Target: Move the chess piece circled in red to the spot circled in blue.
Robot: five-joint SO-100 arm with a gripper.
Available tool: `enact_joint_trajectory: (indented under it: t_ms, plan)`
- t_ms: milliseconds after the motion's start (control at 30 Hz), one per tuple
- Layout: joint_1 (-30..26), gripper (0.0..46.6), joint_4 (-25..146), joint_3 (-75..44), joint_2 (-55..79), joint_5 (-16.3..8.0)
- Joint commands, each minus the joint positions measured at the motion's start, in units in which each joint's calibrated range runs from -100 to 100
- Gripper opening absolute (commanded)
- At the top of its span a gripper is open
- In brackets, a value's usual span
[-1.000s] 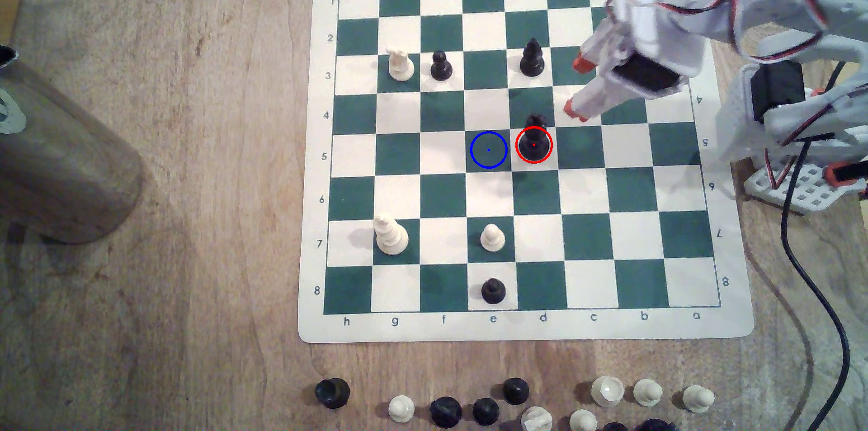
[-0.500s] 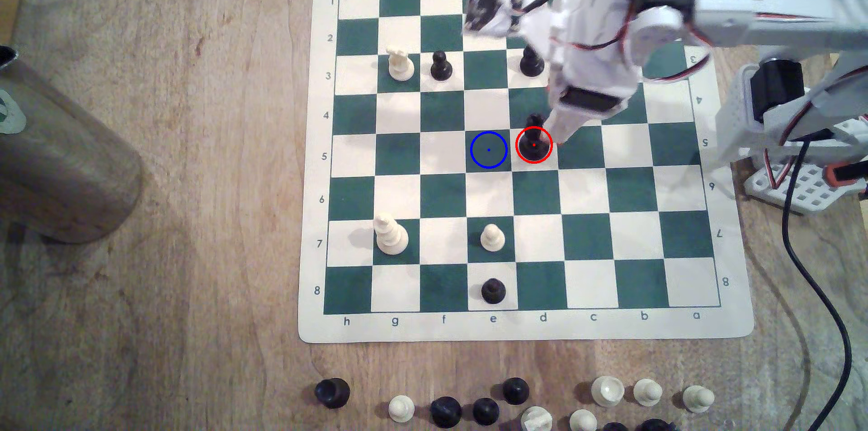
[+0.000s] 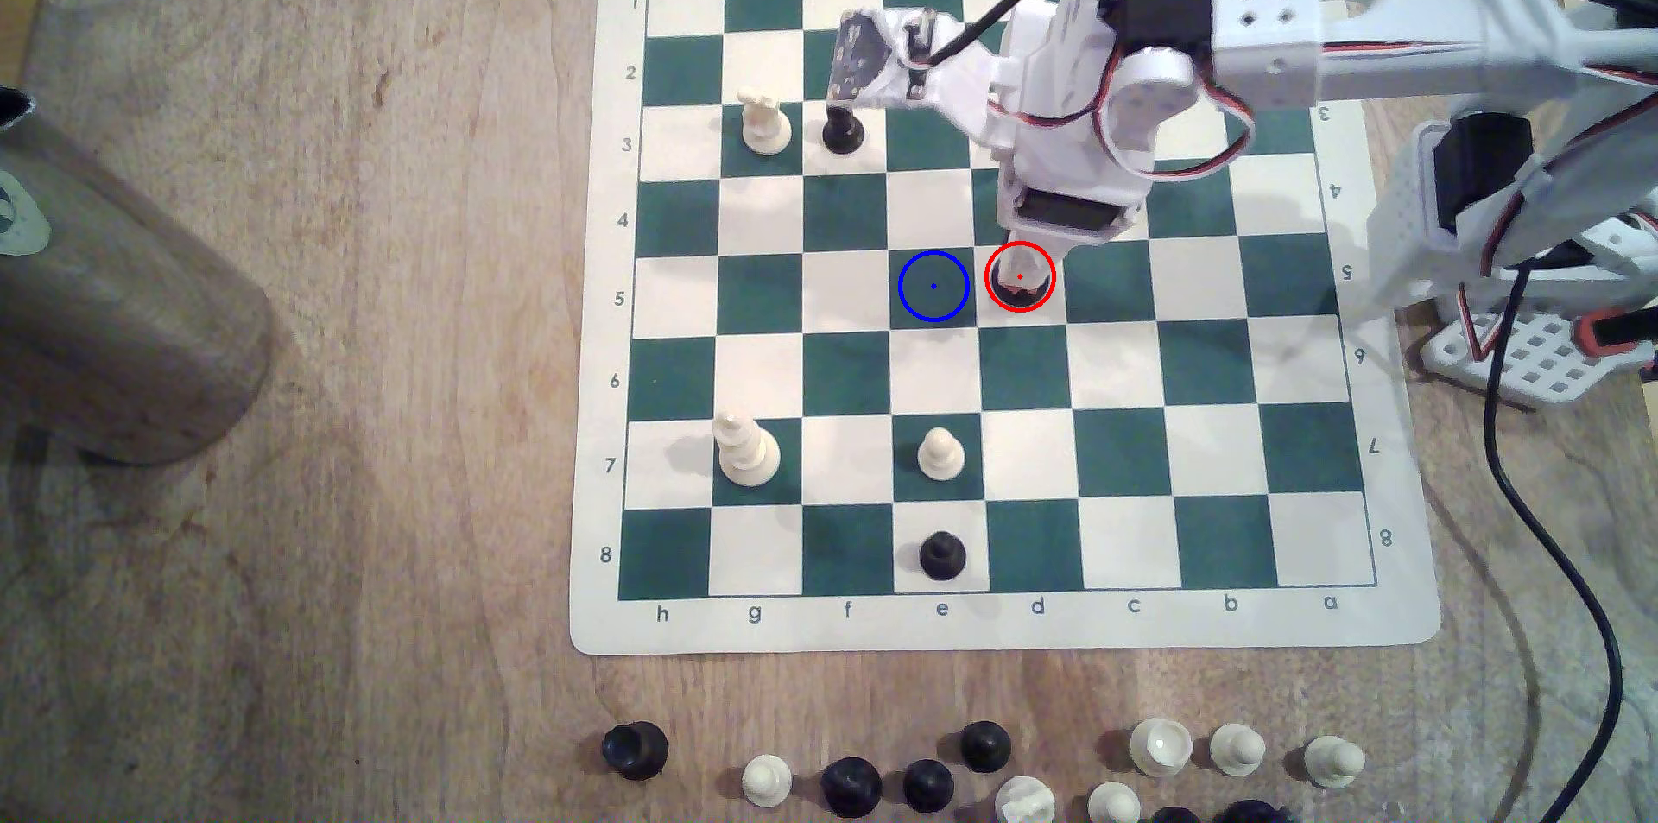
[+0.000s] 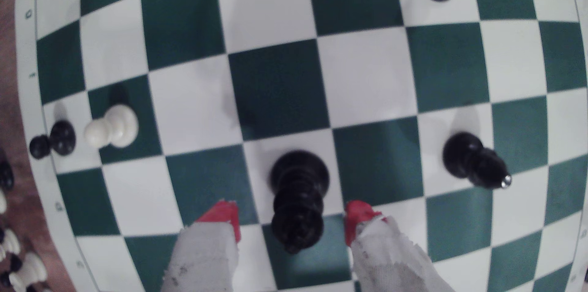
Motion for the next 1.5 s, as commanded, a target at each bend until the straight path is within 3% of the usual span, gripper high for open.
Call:
enact_joint_trajectory:
  t_ms: [0, 933, 967, 1033, 1267, 1467]
  plan:
    - [-0.66, 16.9, -0.50, -1.84, -0.22, 0.20]
    - [-0.90, 11.6, -0.91, 0.16, 0.88, 1.12]
    - [-0.98, 11.0, -0.91, 0.16, 0.88, 1.07]
    - [-1.06, 0.3, -0.99, 0.16, 0.71, 0.83]
    - [-1.53, 0.3, -0.09, -0.02, -0.56, 0.44]
    - [-0.82, 0.2, 11.38, -10.81, -0.31, -0.29]
